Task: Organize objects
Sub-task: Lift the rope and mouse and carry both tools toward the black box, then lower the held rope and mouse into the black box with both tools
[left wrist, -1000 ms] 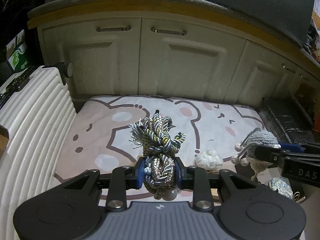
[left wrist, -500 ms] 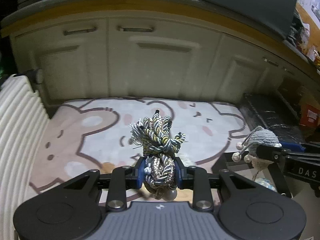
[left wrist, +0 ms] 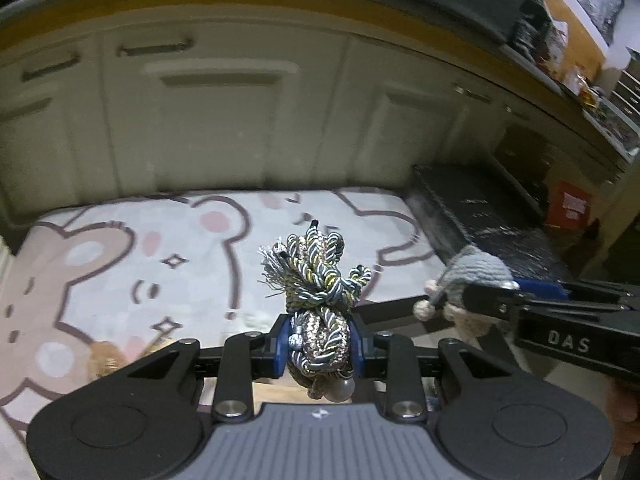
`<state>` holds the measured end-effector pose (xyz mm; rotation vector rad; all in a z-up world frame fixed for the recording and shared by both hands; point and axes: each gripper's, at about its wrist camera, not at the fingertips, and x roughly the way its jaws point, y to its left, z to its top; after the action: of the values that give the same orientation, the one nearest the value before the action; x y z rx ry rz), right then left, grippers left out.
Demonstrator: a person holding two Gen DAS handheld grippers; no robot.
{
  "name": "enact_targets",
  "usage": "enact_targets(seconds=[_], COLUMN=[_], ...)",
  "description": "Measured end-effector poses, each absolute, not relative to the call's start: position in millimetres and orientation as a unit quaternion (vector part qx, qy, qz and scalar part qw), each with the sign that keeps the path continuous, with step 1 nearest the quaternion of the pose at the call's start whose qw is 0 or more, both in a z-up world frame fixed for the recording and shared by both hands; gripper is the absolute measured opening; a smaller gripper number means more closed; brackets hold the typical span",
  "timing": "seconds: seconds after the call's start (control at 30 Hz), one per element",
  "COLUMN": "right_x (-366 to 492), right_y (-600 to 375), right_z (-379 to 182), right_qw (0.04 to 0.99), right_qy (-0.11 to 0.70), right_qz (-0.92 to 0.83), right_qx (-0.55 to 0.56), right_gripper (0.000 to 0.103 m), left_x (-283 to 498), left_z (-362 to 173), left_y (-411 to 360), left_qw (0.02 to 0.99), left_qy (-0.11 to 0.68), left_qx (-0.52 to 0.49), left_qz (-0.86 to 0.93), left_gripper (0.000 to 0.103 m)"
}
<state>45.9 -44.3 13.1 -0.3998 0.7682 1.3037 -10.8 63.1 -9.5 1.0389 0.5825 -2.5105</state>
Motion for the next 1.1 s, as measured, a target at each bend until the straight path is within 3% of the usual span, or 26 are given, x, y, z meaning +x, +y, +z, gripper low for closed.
enact_targets(seconds=[0.53, 1.1], right_x=[90.7, 108.3], right_y=[-42.0, -43.7], right_z=[-22.7, -37.0], right_qw=[0.73, 0.742], right_qy=[0.392, 0.415], right_qz=[0.532, 0.502], right_qx=[-0.175, -0.159], right_gripper=[0.045, 0.045], left_x=[-73.5, -95.4], left_z=[-46.3, -66.9], left_y=[92.1, 99.0], left_qw=[0.115, 0.115], left_qy=[0.233, 0.239], left_qx=[0.41, 0.44], left_qz=[-0.875, -0.858], left_gripper=[0.032, 0.032])
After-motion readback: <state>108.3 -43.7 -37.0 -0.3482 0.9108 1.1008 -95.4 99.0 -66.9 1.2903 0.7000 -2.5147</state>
